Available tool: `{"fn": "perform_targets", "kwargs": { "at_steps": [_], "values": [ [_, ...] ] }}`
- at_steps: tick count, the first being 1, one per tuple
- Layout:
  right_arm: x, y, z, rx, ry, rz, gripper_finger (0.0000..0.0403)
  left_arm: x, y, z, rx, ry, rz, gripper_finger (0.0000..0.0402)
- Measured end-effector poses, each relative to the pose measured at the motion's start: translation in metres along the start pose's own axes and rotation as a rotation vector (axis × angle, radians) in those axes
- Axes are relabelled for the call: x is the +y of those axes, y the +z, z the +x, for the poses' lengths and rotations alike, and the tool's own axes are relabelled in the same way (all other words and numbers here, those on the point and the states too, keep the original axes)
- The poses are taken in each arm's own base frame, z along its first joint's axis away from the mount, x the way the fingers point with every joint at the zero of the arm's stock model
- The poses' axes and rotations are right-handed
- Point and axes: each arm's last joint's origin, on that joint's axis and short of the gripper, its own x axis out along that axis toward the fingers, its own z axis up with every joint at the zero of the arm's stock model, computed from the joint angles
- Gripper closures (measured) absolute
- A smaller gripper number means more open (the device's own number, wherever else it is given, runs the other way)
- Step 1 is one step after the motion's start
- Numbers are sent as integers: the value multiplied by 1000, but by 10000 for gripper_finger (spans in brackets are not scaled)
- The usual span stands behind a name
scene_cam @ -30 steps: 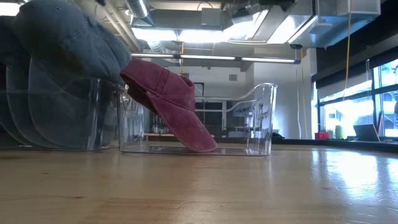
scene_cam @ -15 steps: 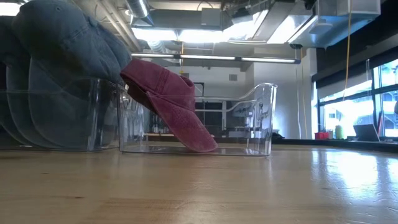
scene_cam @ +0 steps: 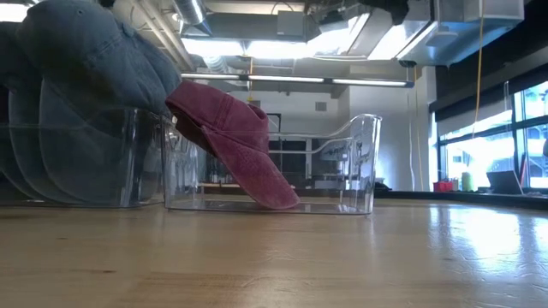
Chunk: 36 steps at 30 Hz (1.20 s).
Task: Pick & Place hat
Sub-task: Return To Home Position
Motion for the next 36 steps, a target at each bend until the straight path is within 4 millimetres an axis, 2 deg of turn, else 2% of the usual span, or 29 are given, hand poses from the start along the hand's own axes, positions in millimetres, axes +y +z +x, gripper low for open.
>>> {"fn": "perform_targets", "kwargs": {
  "at_steps": [2,6,10,16,19,26,29,36],
  "values": [
    [-1,-6,6,-22,16,2,219,7,-16,-2,-3,-7,-21,224],
    [-4,-34,12,-103,21,45,219,19,-42,-8,-34,-16,-31,224],
    [-3,-46,-4,-169,51,51,219,27,-67,-6,-78,-103,-33,224],
    [-2,-57,-26,-212,53,14,219,41,-97,-2,-86,-82,-31,224],
    [-1,-70,-28,-223,64,27,219,46,-104,-1,-145,-89,-26,224],
    [-3,-96,-31,-270,52,70,219,58,-129,5,-154,-53,-9,224],
    [-4,-100,-36,-288,25,79,219,64,-139,9,-183,-42,-6,224],
    [-3,-96,-51,-363,9,62,219,74,-158,16,-238,-34,-12,224]
  ]
}}
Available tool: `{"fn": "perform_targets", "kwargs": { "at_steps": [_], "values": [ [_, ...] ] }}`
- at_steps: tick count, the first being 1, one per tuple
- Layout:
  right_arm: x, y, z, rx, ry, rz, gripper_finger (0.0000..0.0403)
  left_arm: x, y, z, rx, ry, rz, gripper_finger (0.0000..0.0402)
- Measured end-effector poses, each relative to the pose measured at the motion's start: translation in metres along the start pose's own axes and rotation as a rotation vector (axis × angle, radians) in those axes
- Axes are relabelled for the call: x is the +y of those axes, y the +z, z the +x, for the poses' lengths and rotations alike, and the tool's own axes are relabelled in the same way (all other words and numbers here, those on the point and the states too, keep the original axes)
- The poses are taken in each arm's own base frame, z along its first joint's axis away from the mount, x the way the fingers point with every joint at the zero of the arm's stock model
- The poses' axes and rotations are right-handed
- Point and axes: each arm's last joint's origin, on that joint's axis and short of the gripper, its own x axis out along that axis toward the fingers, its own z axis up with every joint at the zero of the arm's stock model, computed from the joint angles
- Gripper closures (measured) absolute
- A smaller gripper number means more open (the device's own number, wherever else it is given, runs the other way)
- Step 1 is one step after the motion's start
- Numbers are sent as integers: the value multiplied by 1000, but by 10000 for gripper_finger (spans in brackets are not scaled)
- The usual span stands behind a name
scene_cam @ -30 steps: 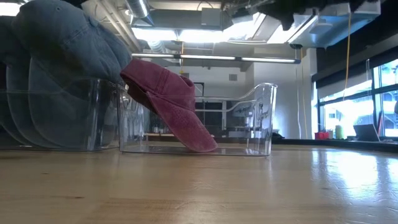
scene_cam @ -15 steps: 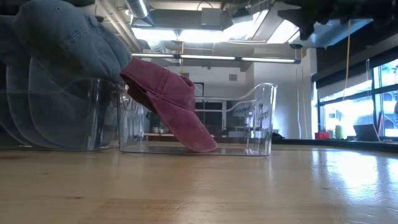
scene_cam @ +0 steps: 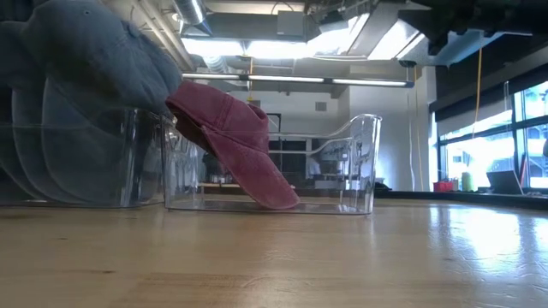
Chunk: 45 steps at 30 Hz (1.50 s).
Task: Pick & Place hat
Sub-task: Return To Home Position
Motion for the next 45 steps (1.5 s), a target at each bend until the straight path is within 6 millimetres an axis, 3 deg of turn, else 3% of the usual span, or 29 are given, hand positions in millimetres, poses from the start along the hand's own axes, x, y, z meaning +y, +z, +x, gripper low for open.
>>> {"fn": "perform_targets", "kwargs": {
  "at_steps": [13,19,32,39,45],
  "values": [
    [-3,-14,-20,38,-52,-30,219,10,-4,-1,40,111,30,224],
    [-7,-44,-29,-6,-66,-17,219,10,-5,-1,50,115,57,224],
    [-17,-81,-41,-65,-155,16,219,10,-5,-1,53,115,72,224],
    [-20,-93,-43,2,-190,37,219,10,-5,-1,53,115,72,224],
    [-26,-105,-45,104,-362,63,219,11,-5,-1,50,123,73,224]
  ]
}}
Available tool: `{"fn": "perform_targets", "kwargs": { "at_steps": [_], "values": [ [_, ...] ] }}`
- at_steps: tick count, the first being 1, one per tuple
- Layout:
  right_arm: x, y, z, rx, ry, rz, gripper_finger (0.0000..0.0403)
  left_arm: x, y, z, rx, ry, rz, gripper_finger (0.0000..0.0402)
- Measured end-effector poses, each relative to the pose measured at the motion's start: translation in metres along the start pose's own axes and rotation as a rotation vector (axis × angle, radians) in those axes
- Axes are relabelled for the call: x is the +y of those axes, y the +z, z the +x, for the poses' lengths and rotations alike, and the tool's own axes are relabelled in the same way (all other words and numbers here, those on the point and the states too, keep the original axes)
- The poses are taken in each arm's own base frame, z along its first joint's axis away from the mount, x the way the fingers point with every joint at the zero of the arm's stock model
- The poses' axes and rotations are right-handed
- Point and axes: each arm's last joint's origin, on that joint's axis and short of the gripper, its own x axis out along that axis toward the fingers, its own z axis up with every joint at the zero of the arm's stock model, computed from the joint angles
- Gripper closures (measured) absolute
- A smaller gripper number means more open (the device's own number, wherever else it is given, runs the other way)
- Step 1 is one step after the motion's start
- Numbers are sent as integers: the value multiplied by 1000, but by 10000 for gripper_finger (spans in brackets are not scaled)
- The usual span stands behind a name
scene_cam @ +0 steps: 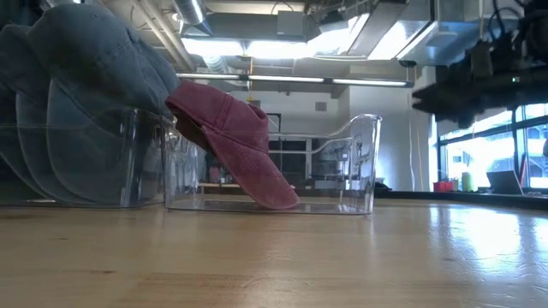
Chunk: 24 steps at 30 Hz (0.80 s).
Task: Pick & Place hat
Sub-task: Return To Home Position
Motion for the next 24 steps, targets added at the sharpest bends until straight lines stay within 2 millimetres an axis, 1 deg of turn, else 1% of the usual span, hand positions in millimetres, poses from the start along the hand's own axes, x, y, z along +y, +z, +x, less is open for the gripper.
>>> {"fn": "perform_targets", "kwargs": {
  "at_steps": [4,12,24],
  "values": [
    [-3,-9,-1,90,-65,22,219,0,0,0,0,0,0,224],
    [-3,-9,0,90,-69,-37,219,0,0,0,0,0,0,224],
    [-3,-9,0,90,-69,-33,219,0,0,0,0,0,0,224]
  ]
}}
